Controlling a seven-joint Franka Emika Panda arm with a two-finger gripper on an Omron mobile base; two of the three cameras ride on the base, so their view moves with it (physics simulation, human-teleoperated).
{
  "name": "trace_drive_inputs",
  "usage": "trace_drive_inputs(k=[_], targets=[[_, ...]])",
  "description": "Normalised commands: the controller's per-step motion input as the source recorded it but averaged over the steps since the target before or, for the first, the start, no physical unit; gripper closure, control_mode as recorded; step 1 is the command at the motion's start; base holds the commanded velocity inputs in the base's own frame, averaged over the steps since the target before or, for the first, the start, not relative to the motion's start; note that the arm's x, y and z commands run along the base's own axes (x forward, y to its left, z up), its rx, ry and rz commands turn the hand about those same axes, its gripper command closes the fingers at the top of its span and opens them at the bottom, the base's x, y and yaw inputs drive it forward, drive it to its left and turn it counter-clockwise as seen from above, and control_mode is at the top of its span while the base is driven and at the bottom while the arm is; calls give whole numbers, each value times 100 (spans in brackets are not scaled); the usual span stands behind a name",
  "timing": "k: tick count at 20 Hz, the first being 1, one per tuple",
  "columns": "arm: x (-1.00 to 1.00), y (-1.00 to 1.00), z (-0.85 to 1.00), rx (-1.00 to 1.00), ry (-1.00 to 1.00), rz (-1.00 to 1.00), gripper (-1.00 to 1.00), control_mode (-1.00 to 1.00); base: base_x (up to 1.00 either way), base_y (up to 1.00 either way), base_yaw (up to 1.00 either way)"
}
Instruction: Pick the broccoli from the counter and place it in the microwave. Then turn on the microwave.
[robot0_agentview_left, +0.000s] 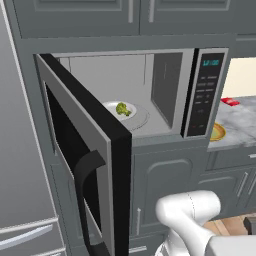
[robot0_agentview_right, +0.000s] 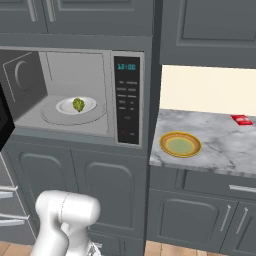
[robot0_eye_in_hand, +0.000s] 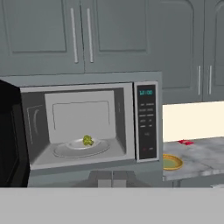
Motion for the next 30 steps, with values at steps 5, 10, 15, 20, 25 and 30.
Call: trace_drive_inputs(k=[5,10,15,20,25,30], targets=[[29,0,-65,-1,-27,3,100,-100,0,0,0],[1,9,-64,-8,-45,4,100,-100,0,0,0],[19,13,-31,-9,-56,13,100,-100,0,0,0],[34,3,-49,-10,-54,12,100,-100,0,0,0],[74,0,-61,-6,-39,5,100,-100,0,0,0],[69,0,-73,-8,-34,5,100,-100,0,0,0]])
